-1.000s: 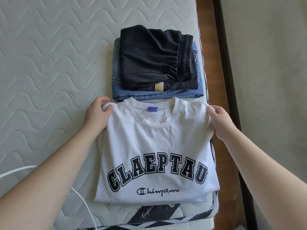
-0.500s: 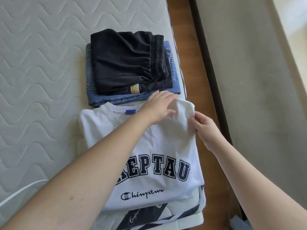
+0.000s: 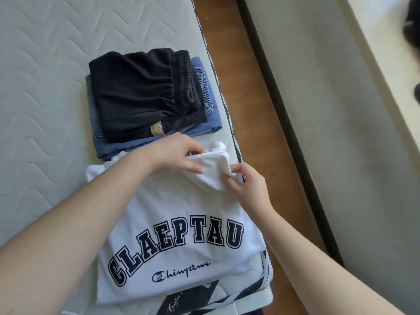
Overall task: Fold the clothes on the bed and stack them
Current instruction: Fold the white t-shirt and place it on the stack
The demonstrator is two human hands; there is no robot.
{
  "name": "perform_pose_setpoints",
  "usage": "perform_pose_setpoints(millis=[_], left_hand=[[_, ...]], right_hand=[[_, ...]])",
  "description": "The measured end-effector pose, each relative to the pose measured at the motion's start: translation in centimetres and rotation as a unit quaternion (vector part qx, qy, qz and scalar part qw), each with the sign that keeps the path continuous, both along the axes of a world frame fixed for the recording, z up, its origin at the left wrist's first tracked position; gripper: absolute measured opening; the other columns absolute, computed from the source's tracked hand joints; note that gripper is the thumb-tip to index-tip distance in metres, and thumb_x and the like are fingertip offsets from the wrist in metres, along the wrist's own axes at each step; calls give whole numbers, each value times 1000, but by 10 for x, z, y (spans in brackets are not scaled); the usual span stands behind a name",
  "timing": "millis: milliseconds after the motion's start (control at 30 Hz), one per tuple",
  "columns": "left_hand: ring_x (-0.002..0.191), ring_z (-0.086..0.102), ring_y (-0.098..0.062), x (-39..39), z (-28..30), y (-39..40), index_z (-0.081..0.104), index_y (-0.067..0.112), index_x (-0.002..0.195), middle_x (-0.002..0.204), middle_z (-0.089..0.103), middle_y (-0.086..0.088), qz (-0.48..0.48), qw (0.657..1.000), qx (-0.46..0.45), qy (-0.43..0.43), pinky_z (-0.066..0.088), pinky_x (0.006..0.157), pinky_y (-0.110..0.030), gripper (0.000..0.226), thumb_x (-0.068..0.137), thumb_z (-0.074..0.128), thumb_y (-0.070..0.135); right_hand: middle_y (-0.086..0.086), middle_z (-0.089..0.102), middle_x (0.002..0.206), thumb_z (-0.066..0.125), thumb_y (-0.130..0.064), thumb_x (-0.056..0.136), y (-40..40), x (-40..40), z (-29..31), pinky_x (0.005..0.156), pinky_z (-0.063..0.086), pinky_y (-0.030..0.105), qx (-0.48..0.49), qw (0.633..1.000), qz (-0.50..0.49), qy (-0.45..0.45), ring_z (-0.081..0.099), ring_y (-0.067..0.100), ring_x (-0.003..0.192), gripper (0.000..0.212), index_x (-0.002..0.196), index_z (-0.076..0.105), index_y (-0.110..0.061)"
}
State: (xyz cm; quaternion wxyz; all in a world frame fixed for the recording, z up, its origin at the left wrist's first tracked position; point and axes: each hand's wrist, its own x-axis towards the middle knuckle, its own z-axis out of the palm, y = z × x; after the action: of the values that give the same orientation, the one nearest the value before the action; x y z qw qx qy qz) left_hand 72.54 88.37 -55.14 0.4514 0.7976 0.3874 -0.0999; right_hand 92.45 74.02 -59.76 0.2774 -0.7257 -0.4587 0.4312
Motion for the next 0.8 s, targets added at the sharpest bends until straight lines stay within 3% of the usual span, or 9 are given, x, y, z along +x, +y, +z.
perform_pose_setpoints(millis=[67, 167, 267, 367, 500, 567, 633, 733, 800], left_hand=[[61, 43, -7, 2, 1, -4, 59, 18, 72, 66, 53, 2, -7, 1000, 7, -4, 32, 58, -25, 26, 83, 75, 35], [66, 44, -9, 7, 5, -12, 55, 22, 67, 68, 52, 2, 11, 999, 19, -43, 31, 62, -25, 28, 86, 73, 31], [65, 46, -8, 7, 7, -14, 60, 18, 73, 68, 55, 0, 22, 998, 13, -54, 32, 61, -24, 24, 86, 73, 32], [62, 44, -7, 3, 7, -12, 62, 17, 75, 69, 55, -5, 36, 998, 1, -58, 31, 59, -25, 24, 87, 72, 35], [62, 49, -5, 0, 6, -8, 64, 26, 77, 70, 60, 0, 85, 992, -4, -91, 36, 59, -22, 16, 88, 71, 36], [81, 60, -4, 0, 5, -6, 70, 27, 86, 90, 66, 9, 101, 987, -5, -121, 43, 72, -20, 7, 88, 72, 33], [96, 59, -1, 3, 0, -2, 72, 22, 89, 108, 64, 15, 101, 987, 11, -127, 42, 80, -14, 11, 89, 70, 34], [99, 58, -6, 16, -14, 3, 66, 24, 90, 108, 65, 10, 104, 991, 54, -62, 44, 85, -25, 13, 91, 65, 36], [100, 59, -15, 25, -24, 7, 61, 24, 105, 105, 63, 8, 112, 991, 70, -10, 44, 84, -31, 21, 89, 67, 36]], right_hand=[[-21, 67, 96, 70, -26, 86, -6, -6, 3, 71, 39, 14, 54, 996, -13, -64, 56, 1, 90, 10, 88, 61, -29], [-20, 66, 107, 68, -21, 89, -16, -7, 7, 79, 44, 19, 114, 988, -51, -96, 58, 2, 97, 15, 88, 54, -25], [-31, 65, 93, 61, -27, 95, -20, -6, 6, 66, 42, 11, 79, 993, -88, 2, 61, -6, 83, 17, 87, 48, -34], [-15, 52, 63, 55, -28, 98, -13, -7, 4, 52, 36, 19, 41, 991, -91, 93, 46, 3, 55, 14, 88, 48, -35], [-16, 44, 56, 49, -40, 97, 0, -15, 6, 49, 33, 17, 50, 984, -97, 140, 40, 1, 51, 9, 89, 49, -35], [-14, 47, 61, 47, -49, 93, 3, -20, 5, 53, 37, 19, 33, 980, -106, 167, 44, 4, 56, 15, 88, 51, -35], [-5, 55, 69, 47, -52, 93, 8, -23, -1, 61, 42, 29, -26, 972, -118, 202, 52, 11, 64, 18, 89, 53, -35], [-9, 68, 80, 52, -47, 95, 21, -24, -13, 62, 44, 27, -108, 977, -122, 137, 60, 12, 71, 17, 92, 56, -30], [-12, 68, 81, 56, -49, 92, 28, -21, -19, 58, 40, 22, -133, 982, -122, 57, 62, 7, 72, 19, 91, 56, -31]])
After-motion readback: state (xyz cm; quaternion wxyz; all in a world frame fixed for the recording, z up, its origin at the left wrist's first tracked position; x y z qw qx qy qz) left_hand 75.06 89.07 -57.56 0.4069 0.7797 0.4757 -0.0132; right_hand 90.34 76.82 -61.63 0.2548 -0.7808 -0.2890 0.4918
